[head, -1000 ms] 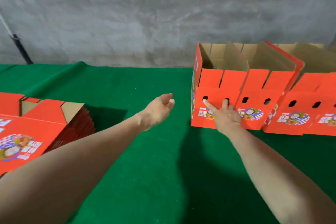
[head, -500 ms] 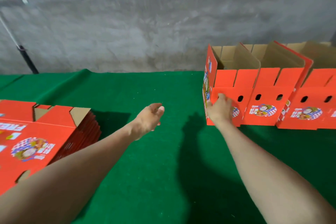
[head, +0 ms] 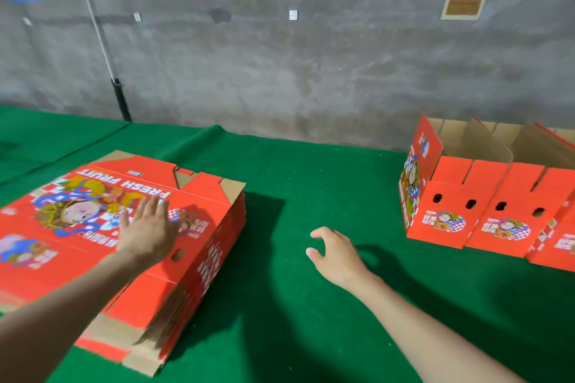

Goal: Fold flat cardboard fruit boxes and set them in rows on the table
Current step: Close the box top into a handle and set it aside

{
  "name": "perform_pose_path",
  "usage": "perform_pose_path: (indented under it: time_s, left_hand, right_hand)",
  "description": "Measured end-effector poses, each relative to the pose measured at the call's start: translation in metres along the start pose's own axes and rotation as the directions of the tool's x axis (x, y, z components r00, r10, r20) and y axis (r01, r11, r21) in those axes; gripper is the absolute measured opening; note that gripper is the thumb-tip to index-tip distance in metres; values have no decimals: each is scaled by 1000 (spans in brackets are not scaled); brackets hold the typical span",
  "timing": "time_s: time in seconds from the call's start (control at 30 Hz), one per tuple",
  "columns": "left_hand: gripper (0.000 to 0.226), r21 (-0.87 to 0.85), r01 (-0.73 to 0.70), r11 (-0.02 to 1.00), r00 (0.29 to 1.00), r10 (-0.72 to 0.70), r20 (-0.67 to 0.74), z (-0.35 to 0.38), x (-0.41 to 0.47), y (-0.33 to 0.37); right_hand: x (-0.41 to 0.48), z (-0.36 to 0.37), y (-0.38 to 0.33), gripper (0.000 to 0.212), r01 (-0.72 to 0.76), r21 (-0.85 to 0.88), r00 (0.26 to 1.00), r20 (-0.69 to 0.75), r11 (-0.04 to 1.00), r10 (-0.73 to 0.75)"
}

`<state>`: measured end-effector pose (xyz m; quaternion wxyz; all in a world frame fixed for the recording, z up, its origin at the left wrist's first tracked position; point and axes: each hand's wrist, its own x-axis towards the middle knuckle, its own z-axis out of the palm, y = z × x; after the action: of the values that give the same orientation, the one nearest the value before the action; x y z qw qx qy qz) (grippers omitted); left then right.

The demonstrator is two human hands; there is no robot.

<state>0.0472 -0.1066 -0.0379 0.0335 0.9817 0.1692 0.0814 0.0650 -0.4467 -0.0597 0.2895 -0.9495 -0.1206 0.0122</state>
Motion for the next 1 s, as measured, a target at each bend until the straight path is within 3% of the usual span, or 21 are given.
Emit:
perform_pose_path:
  time_s: [0.07,0.13,0.3,0.37,0.43,0.53,0.6,0.67,0.8,1.0]
  left_hand:
    - [64,37,91,995,988,-95,120,3,-2,-32]
    - [63,24,60,998,982,-63,176,20,-20,-41]
    - [65,-47,-126,991,988,129,80,41,-85,-4]
    - [57,-82,-228,970,972,232,34,38,-103,3]
    - [53,-115,-297,948,954,300,11,33,-113,2]
    - [55,-163,-327,931,943,333,10,26,-121,-1]
    - [56,-226,-331,916,940,342,9,17,-124,2]
    - [52,-253,-371,894,926,378,-22,4,-124,8]
    - [47,-386,-472,792,875,473,-101,-32,-126,35]
    - [46,-605,-617,503,746,619,-246,-87,-157,101]
  right_hand:
    - [-1,11,-22,40,-48,39,999,20,998,47]
    - [-4,28,-44,41,-89,94,994,69,992,83]
    - [-25,85,-80,45,-300,297,940,251,907,229]
    - [-34,99,-85,30,-430,512,902,279,744,330]
    - [-40,101,-89,19,-515,729,841,328,451,431]
    - [-41,88,-92,18,-496,853,787,364,160,497]
    - [-42,76,-100,17,-462,885,783,374,61,497]
    - [-42,61,-106,14,-390,917,799,289,89,527]
    - [-53,16,-114,14,-112,983,809,4,148,588]
    - [-103,-49,-118,13,303,874,714,-472,379,517]
